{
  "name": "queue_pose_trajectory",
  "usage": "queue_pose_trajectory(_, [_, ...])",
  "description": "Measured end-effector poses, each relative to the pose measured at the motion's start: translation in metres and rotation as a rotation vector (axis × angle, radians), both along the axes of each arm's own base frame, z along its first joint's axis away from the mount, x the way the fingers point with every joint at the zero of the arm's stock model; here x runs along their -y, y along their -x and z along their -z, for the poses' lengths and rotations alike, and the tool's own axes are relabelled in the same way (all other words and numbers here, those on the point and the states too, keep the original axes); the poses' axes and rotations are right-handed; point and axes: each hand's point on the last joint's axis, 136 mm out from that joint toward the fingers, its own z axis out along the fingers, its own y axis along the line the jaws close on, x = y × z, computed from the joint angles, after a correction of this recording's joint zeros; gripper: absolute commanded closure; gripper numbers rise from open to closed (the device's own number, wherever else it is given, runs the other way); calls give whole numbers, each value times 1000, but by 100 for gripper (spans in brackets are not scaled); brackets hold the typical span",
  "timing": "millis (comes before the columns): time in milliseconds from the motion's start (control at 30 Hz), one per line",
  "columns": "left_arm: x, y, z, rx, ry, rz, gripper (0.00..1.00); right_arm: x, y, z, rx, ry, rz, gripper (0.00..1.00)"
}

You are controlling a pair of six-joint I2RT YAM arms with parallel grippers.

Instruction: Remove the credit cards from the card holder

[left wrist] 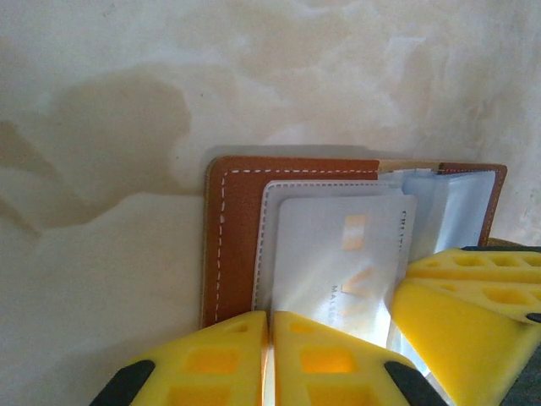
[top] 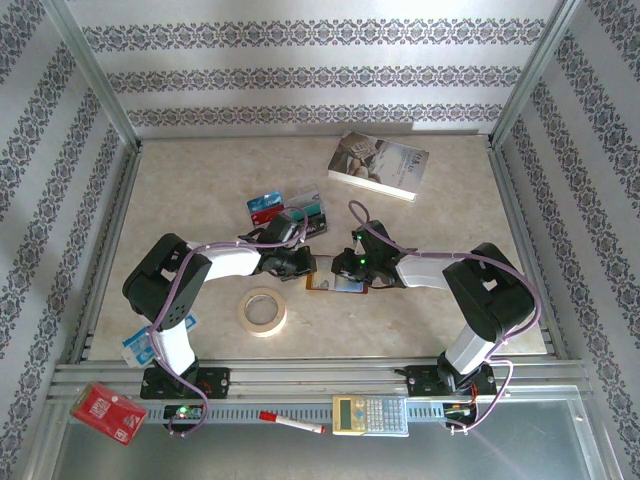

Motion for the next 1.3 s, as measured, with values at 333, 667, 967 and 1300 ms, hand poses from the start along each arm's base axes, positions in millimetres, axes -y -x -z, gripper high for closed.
queue_pose_trajectory(333, [0, 0, 0, -9, 5, -14, 88, 2, -1, 0, 16, -36, -3, 85])
queue_pose_trajectory(667, [0, 0, 0, -9, 6, -17, 88, -1, -2, 2, 10, -60, -15, 90])
queue_pose_trajectory(967, [0, -2, -1, -1, 3, -22, 82, 3, -6, 0, 19, -66, -6, 97])
queue_pose_trajectory(1300, [-1, -2, -1, 8, 7, -23, 81, 13, -8, -2, 28, -64, 3, 100])
